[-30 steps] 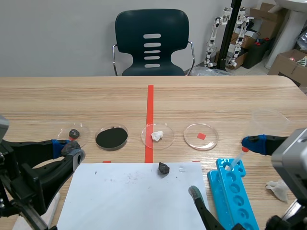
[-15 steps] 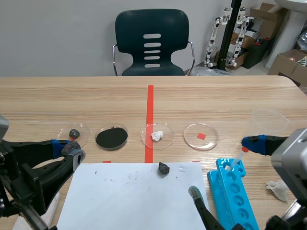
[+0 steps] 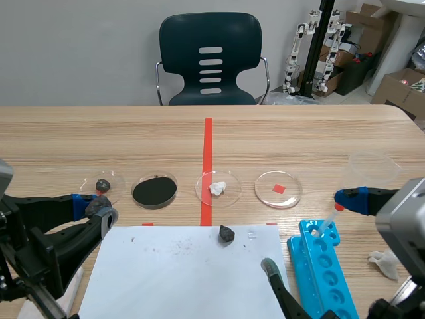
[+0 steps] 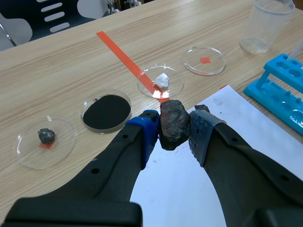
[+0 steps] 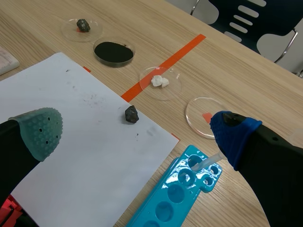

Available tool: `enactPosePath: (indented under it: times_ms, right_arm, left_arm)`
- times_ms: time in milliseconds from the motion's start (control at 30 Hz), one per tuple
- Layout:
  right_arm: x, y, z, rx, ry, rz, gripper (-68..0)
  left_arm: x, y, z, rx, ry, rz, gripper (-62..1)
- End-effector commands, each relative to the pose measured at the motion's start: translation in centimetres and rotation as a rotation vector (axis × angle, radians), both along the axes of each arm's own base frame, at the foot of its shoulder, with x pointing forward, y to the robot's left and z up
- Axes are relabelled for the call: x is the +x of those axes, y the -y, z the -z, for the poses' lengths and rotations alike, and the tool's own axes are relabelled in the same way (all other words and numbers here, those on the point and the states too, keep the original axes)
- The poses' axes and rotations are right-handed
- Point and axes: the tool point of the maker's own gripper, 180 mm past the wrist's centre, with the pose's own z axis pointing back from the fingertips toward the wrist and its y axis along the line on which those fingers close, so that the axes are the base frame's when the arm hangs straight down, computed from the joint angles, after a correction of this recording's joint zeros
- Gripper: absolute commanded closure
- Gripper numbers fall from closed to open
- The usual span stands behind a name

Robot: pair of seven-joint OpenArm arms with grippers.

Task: Put the middle mineral back

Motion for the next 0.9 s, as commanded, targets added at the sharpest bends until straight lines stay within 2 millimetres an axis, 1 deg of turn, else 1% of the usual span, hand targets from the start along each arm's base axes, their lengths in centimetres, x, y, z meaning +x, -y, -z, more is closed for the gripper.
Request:
enactPosePath:
  times_ms: [0,100,167,233,467,600,667,733,867]
  right_arm:
    - [0.3,0.0,-0.8,0.013,0.031,-0.008,-67.9]
    - [0.3,0.0,-0.8,0.013,0.031,-0.008,-67.9]
    - [0.3,0.0,-0.8,0.013,0.031,-0.008,-67.9]
    - [0.3,0.0,-0.8,0.013,0.031,-0.008,-67.9]
    - [0.3,0.0,-0.8,0.013,0.031,-0.008,-67.9]
    - [0.3,0.0,-0.8,0.013,0.031,-0.008,-67.9]
    - [0.3,0.0,-0.8,0.013,0.031,-0.008,-67.9]
    - [0.3,0.0,-0.8,0.013,0.031,-0.008,-67.9]
    - [0.3,0.0,-0.8,0.013,0.031,-0.008,-67.9]
  left_arm:
    - [0.4,0.1,-0.8,-0.016,0.029,-0.007,-10.4]
    - [0.9,0.7,0.3,0.033,-0.022,0.014,-10.4]
    - [1.0,1.5,1.4,0.090,-0.063,0.044,-10.4]
    - [1.4,2.2,2.0,0.113,-0.092,0.047,-10.4]
    - [2.8,4.4,3.7,0.143,-0.196,-0.063,-10.4]
    - [3.9,5.7,3.9,0.129,-0.259,-0.109,-10.4]
    - [4.5,6.0,4.2,0.120,-0.293,-0.133,-10.4]
    - [5.4,6.0,4.7,0.123,-0.324,-0.172,-10.4]
    - [6.6,5.6,6.7,0.160,-0.396,-0.207,-10.4]
